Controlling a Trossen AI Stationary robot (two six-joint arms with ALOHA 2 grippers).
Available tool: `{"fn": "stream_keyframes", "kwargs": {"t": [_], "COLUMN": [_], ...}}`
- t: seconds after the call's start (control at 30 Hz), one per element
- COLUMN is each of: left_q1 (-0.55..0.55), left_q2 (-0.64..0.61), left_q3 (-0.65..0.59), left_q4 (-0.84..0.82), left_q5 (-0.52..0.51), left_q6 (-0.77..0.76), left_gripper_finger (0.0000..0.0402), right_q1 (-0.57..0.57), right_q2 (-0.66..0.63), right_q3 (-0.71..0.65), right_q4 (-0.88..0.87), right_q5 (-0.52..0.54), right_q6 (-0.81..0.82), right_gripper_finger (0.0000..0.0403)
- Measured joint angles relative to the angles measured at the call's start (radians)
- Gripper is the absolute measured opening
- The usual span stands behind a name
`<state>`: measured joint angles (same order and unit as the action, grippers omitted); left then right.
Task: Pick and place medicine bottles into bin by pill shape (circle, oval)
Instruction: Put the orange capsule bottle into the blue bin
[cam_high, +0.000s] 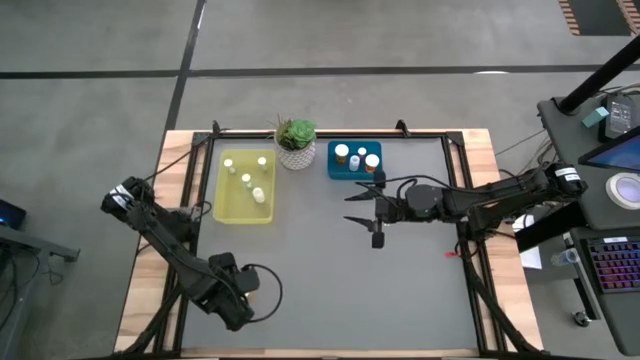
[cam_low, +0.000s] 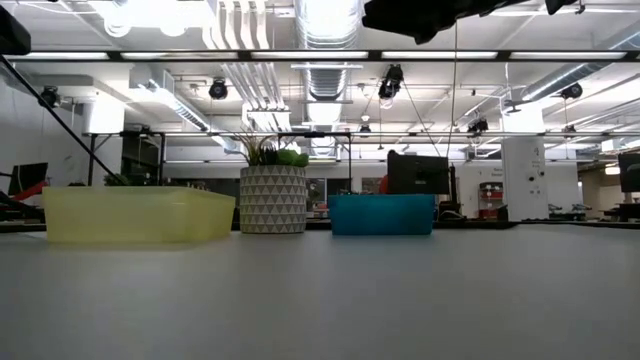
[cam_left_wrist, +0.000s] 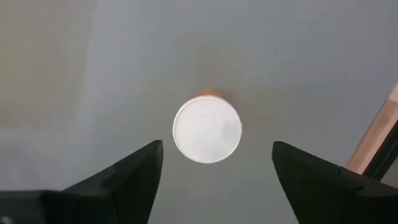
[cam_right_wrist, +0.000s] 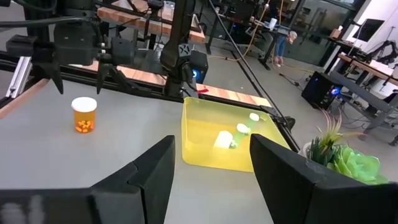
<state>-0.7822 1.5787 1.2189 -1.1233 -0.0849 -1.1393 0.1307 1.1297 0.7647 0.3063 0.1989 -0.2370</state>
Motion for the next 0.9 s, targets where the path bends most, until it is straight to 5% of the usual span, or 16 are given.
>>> {"fn": "stream_keyframes", "kwargs": {"t": [0.57, 0.9], "left_q1": [-0.004, -0.004], "left_q2": [0.001, 0.001], "left_q3": [-0.140, -0.159], "left_q4": [0.179, 0.181], "left_q5": [-0.022, -0.022], "left_q6": [0.108, 0.107], "left_gripper_finger": [0.0297, 0.0228], "right_q1": [0.000, 0.000], "right_q2": [0.000, 0.000], "right_q3": [0.000, 0.000], "right_q4": [-0.014, -0.015], "right_q5": [0.000, 0.000], "right_q6": [0.001, 0.009], "right_gripper_finger": [0.0201, 0.0201]}}
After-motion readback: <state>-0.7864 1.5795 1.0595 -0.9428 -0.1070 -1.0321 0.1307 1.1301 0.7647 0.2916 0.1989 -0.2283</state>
